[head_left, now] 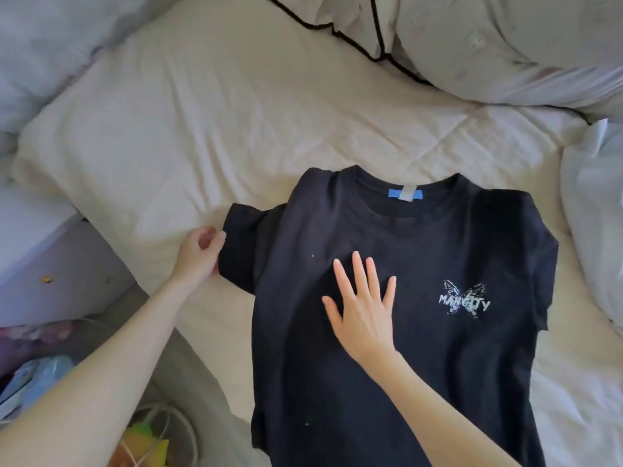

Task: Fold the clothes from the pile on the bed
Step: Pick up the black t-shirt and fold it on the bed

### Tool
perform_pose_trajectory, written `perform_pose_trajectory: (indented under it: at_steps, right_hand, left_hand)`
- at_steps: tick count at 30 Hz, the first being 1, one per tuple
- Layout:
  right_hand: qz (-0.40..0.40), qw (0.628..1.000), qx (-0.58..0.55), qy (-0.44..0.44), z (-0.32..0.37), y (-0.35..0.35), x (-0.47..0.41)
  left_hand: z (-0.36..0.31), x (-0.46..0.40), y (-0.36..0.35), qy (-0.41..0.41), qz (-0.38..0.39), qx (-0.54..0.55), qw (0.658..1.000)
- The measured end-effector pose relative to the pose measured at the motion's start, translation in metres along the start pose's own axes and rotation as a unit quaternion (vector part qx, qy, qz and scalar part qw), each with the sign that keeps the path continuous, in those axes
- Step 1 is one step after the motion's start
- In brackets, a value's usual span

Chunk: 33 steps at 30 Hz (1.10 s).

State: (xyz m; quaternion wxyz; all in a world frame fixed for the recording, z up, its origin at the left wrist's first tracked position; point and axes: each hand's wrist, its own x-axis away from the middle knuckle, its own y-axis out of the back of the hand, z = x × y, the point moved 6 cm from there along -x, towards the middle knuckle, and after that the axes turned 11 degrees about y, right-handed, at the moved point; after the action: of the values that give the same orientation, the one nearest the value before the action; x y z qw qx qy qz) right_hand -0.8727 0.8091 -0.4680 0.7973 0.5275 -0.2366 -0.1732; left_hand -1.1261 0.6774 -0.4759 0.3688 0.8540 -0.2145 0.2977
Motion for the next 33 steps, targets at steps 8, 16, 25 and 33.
perform_pose_trajectory:
  at_steps: [8,16,25,33]
  right_hand:
    - [0.02,0.999,0.02,-0.044,0.005,-0.021,0.007]
    - [0.071,0.989,-0.04,-0.125,0.018,-0.021,0.009]
    - [-0.059,0.993,-0.085,-0.053,0.104,-0.004,-0.004]
    - [0.012,0.999,-0.036,0.007,0.13,-0.023,-0.009]
  left_hand:
    - [-0.047,-0.021,-0.017,-0.141,0.077,-0.047,0.986]
    - [-0.072,-0.016,0.033,-0.197,0.053,0.011,0.979]
    - [-0.015,-0.031,0.057,0.008,0.165,0.156,0.974]
    - [0.008,0.006,0.053,-0.134,0.14,0.118,0.974]
